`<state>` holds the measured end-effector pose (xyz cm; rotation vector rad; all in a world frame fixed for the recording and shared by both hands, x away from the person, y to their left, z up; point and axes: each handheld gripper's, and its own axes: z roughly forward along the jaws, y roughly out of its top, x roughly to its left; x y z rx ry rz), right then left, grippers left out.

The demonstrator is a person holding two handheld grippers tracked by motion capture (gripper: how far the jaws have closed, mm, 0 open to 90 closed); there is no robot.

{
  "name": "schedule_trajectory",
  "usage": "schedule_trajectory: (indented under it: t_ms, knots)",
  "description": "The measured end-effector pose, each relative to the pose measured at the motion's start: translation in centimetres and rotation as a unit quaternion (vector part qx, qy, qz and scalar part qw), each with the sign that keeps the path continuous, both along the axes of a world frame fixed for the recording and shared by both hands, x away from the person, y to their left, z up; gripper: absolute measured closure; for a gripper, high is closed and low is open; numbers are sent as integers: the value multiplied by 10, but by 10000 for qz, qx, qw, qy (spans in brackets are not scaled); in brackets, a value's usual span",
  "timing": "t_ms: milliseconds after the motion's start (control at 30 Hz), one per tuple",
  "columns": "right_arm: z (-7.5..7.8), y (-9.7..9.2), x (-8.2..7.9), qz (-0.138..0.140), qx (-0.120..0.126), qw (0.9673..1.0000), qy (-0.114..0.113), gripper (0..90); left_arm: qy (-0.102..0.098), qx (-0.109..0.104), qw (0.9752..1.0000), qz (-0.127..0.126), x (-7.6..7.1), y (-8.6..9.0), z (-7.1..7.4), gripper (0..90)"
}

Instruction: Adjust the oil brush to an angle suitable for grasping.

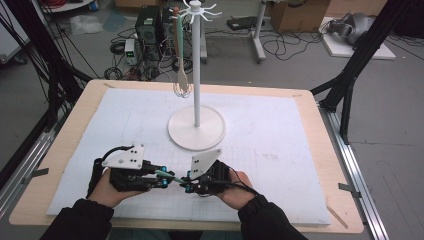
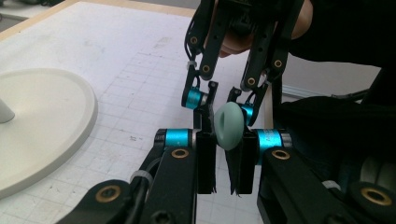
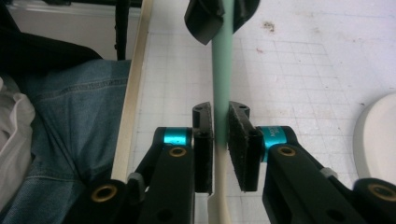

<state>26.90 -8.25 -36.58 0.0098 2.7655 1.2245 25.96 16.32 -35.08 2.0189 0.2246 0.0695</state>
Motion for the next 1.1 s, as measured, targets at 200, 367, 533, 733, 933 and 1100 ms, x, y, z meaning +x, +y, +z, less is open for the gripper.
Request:
schedule_trajectory:
  t_ms: [200, 367, 533, 733, 933, 1100]
  knots:
    - [-3, 3, 2, 69, -57, 9999, 129, 844, -30, 18, 10000, 20, -1, -1, 1, 808]
    - [-1, -2, 5, 44, 108, 9996, 264, 846, -53, -23, 9998, 199, -2, 3, 4, 666]
    - [1, -12, 10, -111, 198, 9990, 374, 846, -80, 35, 9992, 391, -1, 10, 1, 587]
    - [4, -23, 18, -288, 442, 9974, 497, 846, -96, 48, 9979, 642, -1, 16, -4, 507]
    - [13, -35, 27, -539, 751, 9936, 651, 846, -139, 122, 9962, 852, -2, 23, -7, 426]
    - [26, -39, 35, -626, 814, 9927, 627, 846, -190, 177, 9946, 1008, -3, 28, -10, 393]
